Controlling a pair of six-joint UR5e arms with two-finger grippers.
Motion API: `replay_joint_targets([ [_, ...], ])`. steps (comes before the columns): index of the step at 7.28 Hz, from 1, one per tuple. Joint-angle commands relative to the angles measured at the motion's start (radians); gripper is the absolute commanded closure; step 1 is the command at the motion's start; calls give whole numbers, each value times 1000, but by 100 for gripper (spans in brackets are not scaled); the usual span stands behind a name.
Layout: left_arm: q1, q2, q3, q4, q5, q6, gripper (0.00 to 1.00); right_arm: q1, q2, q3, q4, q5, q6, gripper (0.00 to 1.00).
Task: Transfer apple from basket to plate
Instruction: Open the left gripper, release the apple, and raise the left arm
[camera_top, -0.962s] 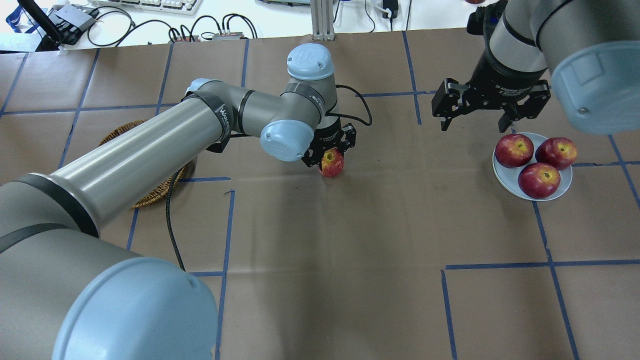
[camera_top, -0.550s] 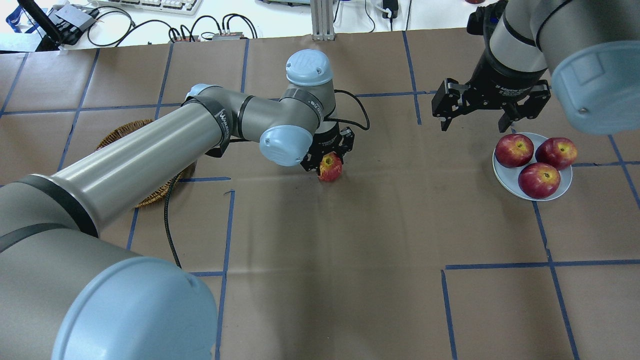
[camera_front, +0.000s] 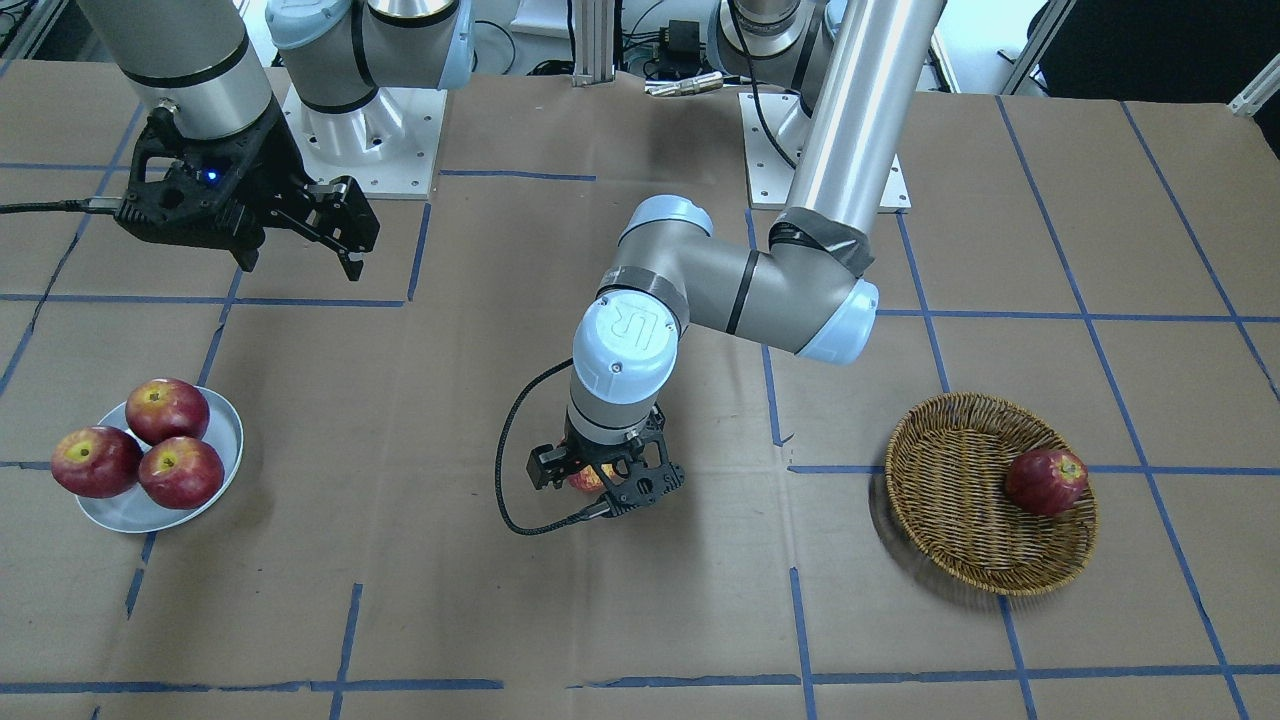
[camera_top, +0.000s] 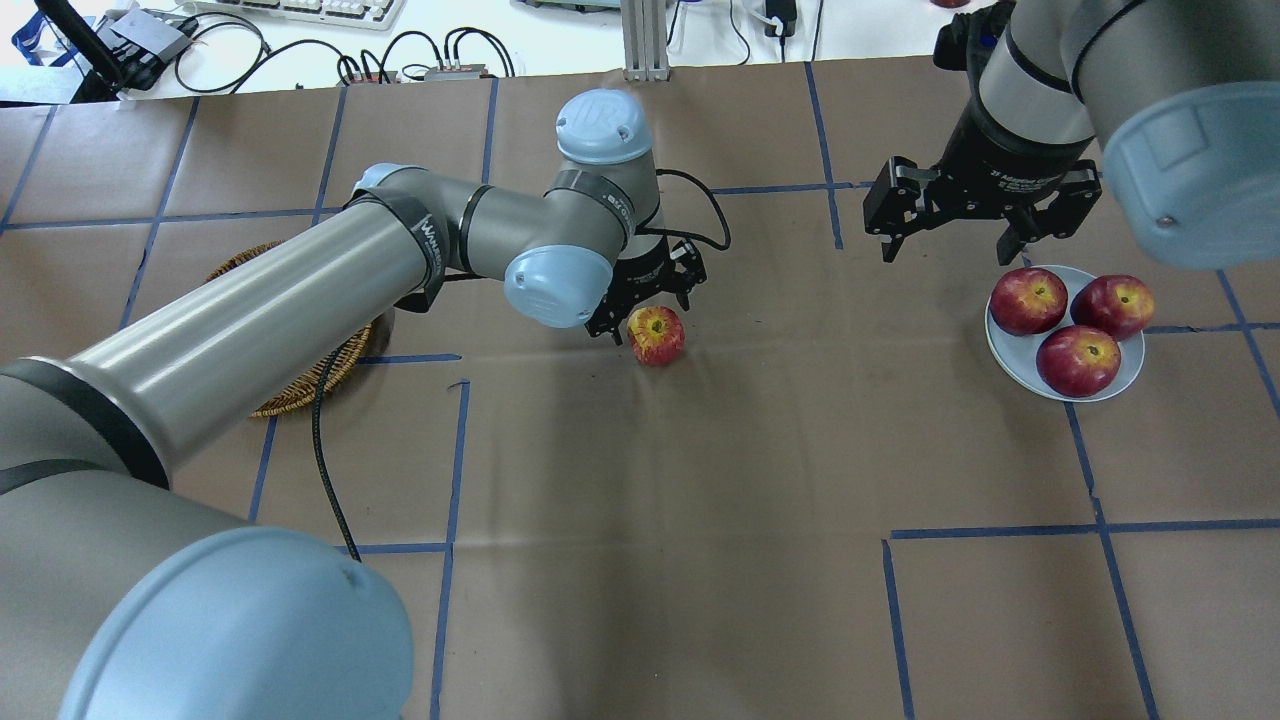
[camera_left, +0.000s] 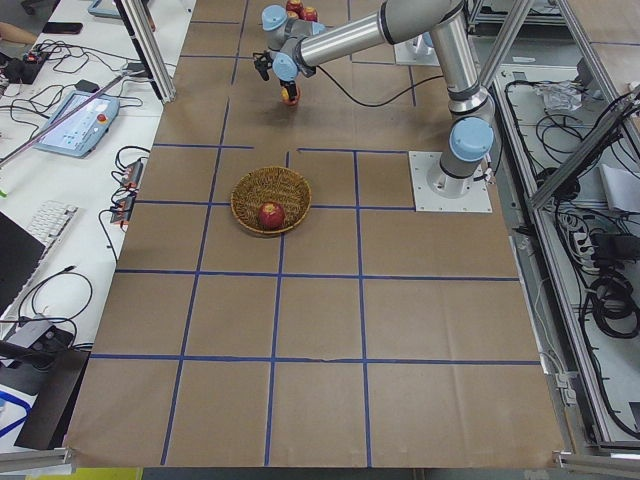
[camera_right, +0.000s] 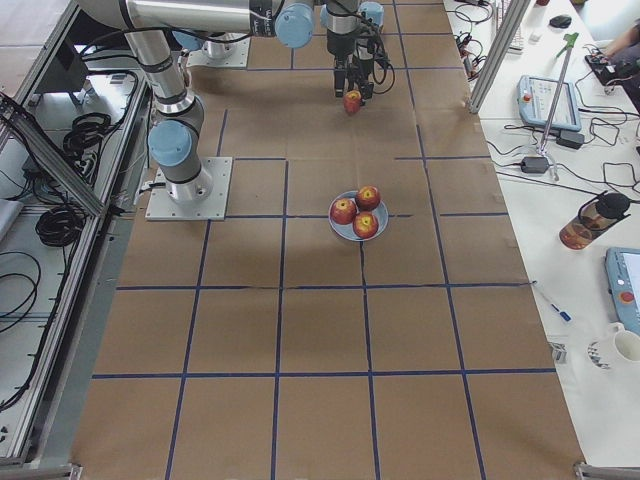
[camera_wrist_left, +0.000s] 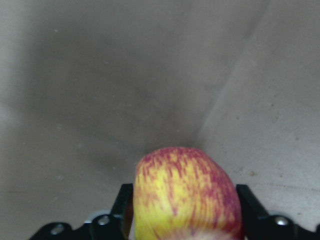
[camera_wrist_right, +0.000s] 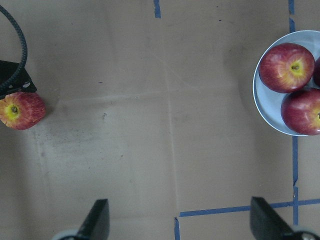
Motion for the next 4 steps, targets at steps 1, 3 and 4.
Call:
replay_joint_targets([
  [1,62,134,29,-143,4,45,2,0,0,0,0,0,0,0],
  [3,134,302,21,-291,13,245,2,2,0,-2,0,2,5,0],
  [4,157,372,26,-354,13,301,2,8,9,-6,-2,3,17,0],
])
